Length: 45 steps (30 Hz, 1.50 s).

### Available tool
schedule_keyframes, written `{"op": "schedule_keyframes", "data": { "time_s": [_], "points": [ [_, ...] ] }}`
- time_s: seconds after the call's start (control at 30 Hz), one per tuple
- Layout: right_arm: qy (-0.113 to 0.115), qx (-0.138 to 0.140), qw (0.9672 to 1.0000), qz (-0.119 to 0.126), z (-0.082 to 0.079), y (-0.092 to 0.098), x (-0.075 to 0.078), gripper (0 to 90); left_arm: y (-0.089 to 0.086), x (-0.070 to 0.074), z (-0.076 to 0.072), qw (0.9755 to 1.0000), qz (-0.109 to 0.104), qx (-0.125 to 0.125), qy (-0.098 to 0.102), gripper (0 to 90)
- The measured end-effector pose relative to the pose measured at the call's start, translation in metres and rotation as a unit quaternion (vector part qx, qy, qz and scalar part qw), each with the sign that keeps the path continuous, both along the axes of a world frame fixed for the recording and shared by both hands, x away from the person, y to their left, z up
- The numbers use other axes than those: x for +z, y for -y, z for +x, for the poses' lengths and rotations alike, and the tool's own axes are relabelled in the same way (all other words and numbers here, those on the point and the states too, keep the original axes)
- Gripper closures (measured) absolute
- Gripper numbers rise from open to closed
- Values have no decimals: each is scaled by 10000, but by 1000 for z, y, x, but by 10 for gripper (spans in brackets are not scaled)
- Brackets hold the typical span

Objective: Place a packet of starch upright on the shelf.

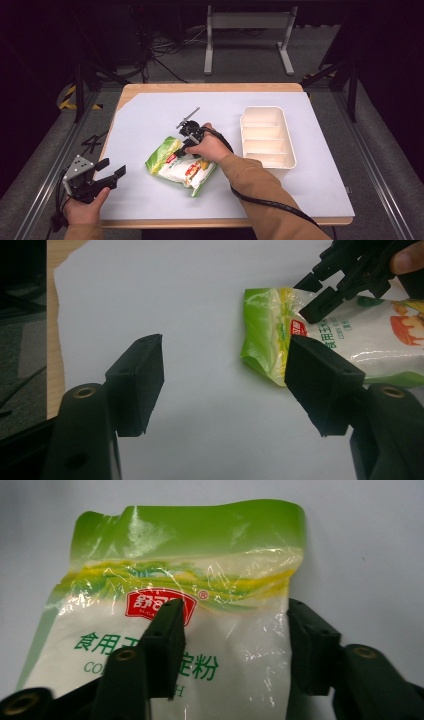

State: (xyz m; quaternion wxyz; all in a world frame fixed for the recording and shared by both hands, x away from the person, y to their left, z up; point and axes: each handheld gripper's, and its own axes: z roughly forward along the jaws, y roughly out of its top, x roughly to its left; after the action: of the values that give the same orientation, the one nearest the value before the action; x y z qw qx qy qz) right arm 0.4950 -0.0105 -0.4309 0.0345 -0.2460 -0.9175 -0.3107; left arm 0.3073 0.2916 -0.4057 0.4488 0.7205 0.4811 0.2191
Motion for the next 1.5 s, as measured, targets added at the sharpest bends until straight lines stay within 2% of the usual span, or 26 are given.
{"op": "schedule_keyframes", "data": {
  "time_s": [0.13, 0.23, 0.33, 0.37, 0.43, 0.7, 0.9, 1.07, 1.17, 1.5],
  "points": [
    [236, 55, 9996, -174, -4, -3, 1, 645, 2, 0, 1, 10000, 15, -27, 0, 326],
    [289, 143, 9991, -261, -6, -4, 1, 772, 2, 0, 1, 10000, 22, -21, 0, 325],
    [317, 157, 9989, -316, -7, -5, 2, 799, 2, 0, 1, 10000, 32, -32, 4, 325],
    [318, 239, 9985, -380, -7, -6, 3, 849, 2, 0, 1, 10000, 29, -35, 10, 324],
    [331, 249, 9983, -411, -8, -7, 4, 873, 1, 0, 1, 10000, 3, -24, 9, 324],
    [439, 241, 9982, -341, -11, -7, 16, 886, 0, 0, 1, 10000, -2, -18, -1, 324],
    [581, 365, 9976, -116, -18, -5, 39, 888, 0, 0, 2, 10000, 3, -22, -4, 324],
    [680, 459, 9966, 39, -31, -3, 60, 889, 1, 0, 2, 10000, -12, -18, 15, 324],
    [764, 547, 9955, 123, -36, -2, 67, 889, 1, 0, 2, 10000, 1, -32, 22, 324],
    [1067, 820, 9897, 487, -68, 2, 98, 890, 1, -1, 3, 10000, -31, -12, -4, 324]
  ]
}}
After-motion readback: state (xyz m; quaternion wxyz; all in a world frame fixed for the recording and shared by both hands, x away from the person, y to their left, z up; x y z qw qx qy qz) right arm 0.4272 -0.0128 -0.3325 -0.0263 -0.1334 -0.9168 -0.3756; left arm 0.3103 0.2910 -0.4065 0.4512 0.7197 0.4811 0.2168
